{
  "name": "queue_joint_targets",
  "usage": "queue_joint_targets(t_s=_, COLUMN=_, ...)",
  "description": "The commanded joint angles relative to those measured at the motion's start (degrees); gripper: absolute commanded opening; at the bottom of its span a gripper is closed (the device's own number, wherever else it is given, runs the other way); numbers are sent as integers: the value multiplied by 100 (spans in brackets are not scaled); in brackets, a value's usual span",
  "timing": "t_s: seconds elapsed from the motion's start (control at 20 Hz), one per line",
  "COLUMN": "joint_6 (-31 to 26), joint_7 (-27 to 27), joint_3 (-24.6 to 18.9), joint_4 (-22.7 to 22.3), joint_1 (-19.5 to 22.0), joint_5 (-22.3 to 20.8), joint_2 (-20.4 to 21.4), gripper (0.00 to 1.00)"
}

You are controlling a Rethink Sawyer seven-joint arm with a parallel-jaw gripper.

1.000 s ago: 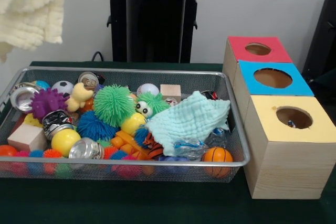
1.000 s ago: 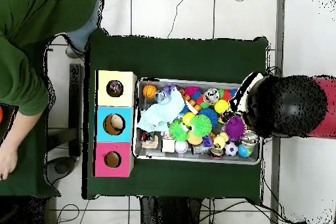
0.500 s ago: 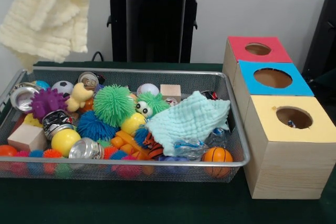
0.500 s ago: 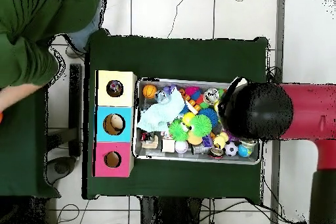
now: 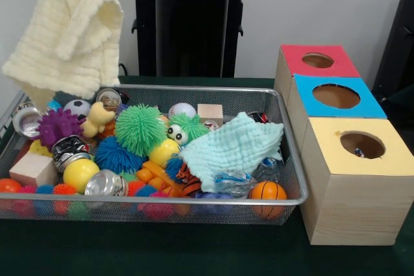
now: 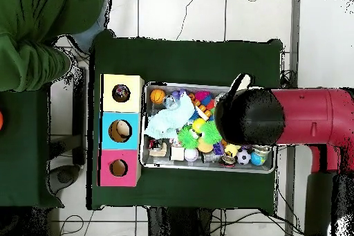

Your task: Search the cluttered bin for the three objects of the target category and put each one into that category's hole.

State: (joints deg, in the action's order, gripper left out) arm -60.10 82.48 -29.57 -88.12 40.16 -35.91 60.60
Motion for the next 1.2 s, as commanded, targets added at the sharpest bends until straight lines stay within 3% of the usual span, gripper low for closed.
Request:
queue_joint_targets(t_s=0.05, joint_6=474, joint_7=638, joint_3=436, joint_4=-604, joint_1=-88, joint_5=-161, joint_2=-428, gripper=0)
queue_joint_targets(t_s=0.55, joint_6=740, joint_7=409, joint_3=572, joint_4=-670, joint_1=-105, joint_5=-11, joint_2=-546, gripper=0)
queue_joint_targets(t_s=0.6, joint_6=779, joint_7=433, joint_3=611, joint_4=-670, joint_1=-118, joint_5=25, joint_2=-550, gripper=100)
queue_joint_targets(t_s=0.85, joint_6=999, joint_7=444, joint_3=675, joint_4=-744, joint_1=-161, joint_5=-139, joint_2=-509, gripper=100)
queue_joint_targets(t_s=1.2, joint_6=828, joint_7=720, joint_3=944, joint_4=-567, joint_1=-468, joint_5=-223, joint_2=-513, gripper=100)
